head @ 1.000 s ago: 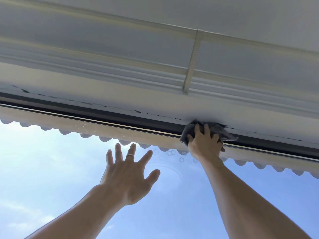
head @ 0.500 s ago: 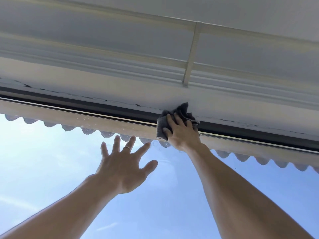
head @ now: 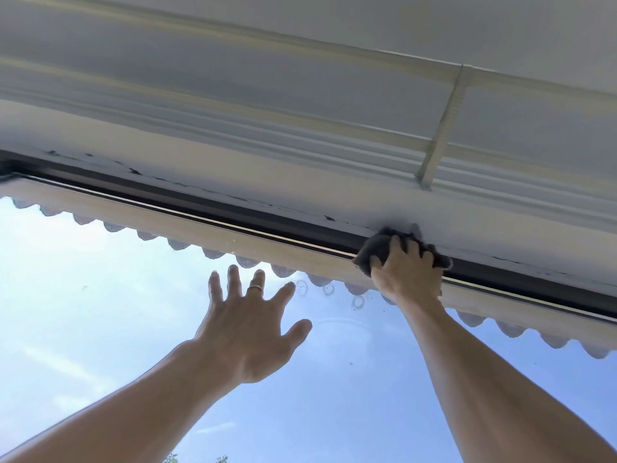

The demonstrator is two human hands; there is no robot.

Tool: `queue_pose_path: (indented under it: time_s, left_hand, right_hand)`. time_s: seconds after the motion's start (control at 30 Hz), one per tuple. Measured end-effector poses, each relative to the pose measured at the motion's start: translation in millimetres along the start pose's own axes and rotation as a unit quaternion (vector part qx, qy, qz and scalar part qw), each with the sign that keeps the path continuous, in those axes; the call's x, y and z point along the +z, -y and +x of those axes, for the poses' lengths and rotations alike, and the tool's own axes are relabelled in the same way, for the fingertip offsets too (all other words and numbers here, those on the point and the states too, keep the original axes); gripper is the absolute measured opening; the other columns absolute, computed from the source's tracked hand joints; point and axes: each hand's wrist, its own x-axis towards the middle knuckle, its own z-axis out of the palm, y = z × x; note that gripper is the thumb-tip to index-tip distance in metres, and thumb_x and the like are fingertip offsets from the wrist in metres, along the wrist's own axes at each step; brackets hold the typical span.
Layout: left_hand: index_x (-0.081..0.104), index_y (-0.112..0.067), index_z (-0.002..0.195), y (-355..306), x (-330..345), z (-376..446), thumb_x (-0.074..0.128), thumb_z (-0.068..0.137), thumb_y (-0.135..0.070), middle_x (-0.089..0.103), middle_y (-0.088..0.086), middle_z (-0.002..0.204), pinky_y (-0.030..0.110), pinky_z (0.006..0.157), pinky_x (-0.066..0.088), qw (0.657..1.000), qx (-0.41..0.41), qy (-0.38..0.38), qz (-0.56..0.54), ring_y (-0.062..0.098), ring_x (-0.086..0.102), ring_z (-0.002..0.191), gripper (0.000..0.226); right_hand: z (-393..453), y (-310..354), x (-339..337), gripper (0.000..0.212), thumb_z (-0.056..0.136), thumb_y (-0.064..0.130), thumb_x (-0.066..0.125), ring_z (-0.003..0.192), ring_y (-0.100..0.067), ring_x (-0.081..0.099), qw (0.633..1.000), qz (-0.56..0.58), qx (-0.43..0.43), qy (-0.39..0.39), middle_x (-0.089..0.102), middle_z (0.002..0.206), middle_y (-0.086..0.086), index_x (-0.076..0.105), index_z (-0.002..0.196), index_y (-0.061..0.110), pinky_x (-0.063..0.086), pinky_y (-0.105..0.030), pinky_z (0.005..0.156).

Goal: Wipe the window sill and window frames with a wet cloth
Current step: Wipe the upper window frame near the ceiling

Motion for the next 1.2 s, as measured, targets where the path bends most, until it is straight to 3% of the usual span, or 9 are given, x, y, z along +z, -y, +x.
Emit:
queue_pose_path:
  time_s: [0.1,0.3,0.47,0.6,0.73,0.93,1.0,1.13,1.2]
  left_hand:
    - [0.005,-0.039,0.154,30,0,2,0.016,0.093,-0.07,-0.004,0.013,0.163,0.056,0.118,-0.006,1.0,-0.03,-0.003,-0.008,0.039,-0.009,0.148,0.07]
    - [-0.004,-0.044,0.153,46,13,1,0.017,0.092,-0.072,-0.01,0.011,0.163,0.054,0.119,-0.003,0.998,-0.04,0.011,-0.045,0.037,-0.014,0.148,0.071]
    - [-0.006,-0.047,0.152,62,11,-2,0.02,0.093,-0.071,-0.011,0.005,0.164,0.046,0.122,-0.003,0.998,0.001,0.02,-0.055,0.029,-0.016,0.149,0.069]
    - [-0.002,-0.045,0.153,87,4,-6,0.023,0.096,-0.065,-0.005,-0.008,0.164,0.034,0.121,0.003,0.997,0.037,0.013,-0.071,0.013,-0.01,0.15,0.065]
    - [0.003,-0.043,0.153,114,-3,-5,0.024,0.097,-0.062,0.003,-0.012,0.163,0.034,0.122,-0.001,0.998,0.021,-0.012,-0.059,0.006,-0.007,0.149,0.063]
    - [0.002,-0.047,0.152,128,0,-8,0.023,0.096,-0.065,-0.001,-0.007,0.164,0.049,0.121,-0.004,0.998,-0.017,0.03,-0.049,0.021,-0.011,0.15,0.063]
    - [0.003,-0.049,0.152,136,1,-10,0.027,0.095,-0.066,-0.005,-0.009,0.164,0.053,0.12,-0.003,0.996,-0.015,0.045,-0.076,0.022,-0.015,0.15,0.063]
    - [0.003,-0.052,0.15,145,4,-10,0.032,0.093,-0.067,-0.007,-0.013,0.163,0.054,0.12,-0.004,0.994,-0.003,0.047,-0.097,0.02,-0.017,0.149,0.066]
    - [0.003,-0.052,0.15,148,2,-10,0.034,0.093,-0.067,-0.008,-0.015,0.163,0.051,0.121,-0.004,0.994,0.007,0.05,-0.1,0.018,-0.016,0.149,0.067]
  right_hand:
    - [-5,12,3,0.062,0.101,0.041,0.033,0.137,-0.04,0.026,0.996,-0.008,0.084,-0.004,0.014,0.163,-0.006,0.017,0.155,0.016,0.026,-0.051,0.109]
    - [-5,97,7,0.062,0.1,0.046,0.034,0.142,-0.032,0.019,0.984,0.042,-0.166,0.051,0.014,0.163,0.007,0.013,0.156,0.029,0.018,-0.051,0.115]
    - [-6,67,5,0.064,0.098,0.04,0.041,0.138,-0.035,0.029,0.998,0.034,0.046,-0.007,0.024,0.159,-0.008,0.023,0.154,0.014,0.032,-0.048,0.109]
    - [-11,110,13,0.065,0.098,0.037,0.036,0.137,-0.038,0.028,1.0,0.023,-0.004,-0.005,0.013,0.164,-0.005,0.016,0.156,0.015,0.027,-0.046,0.11]
    - [-11,106,9,0.06,0.099,0.043,0.035,0.135,-0.034,0.031,0.996,0.016,-0.087,-0.008,0.026,0.16,-0.001,0.025,0.153,0.021,0.03,-0.047,0.107]
    - [-10,92,2,0.064,0.095,0.033,0.043,0.132,-0.042,0.032,0.993,0.022,0.111,-0.008,0.023,0.158,-0.013,0.026,0.152,0.01,0.028,-0.05,0.107]
    - [-14,129,6,0.065,0.096,0.032,0.041,0.132,-0.042,0.031,0.998,0.016,0.057,-0.007,0.02,0.159,-0.012,0.02,0.154,0.011,0.028,-0.048,0.107]
    - [-24,193,14,0.065,0.099,0.04,0.034,0.138,-0.034,0.026,0.985,0.026,-0.172,0.022,0.02,0.161,-0.003,0.013,0.157,0.018,0.025,-0.046,0.111]
    - [-18,185,9,0.064,0.098,0.043,0.037,0.139,-0.031,0.029,0.984,0.012,-0.174,0.028,0.032,0.156,-0.003,0.021,0.155,0.02,0.026,-0.047,0.111]
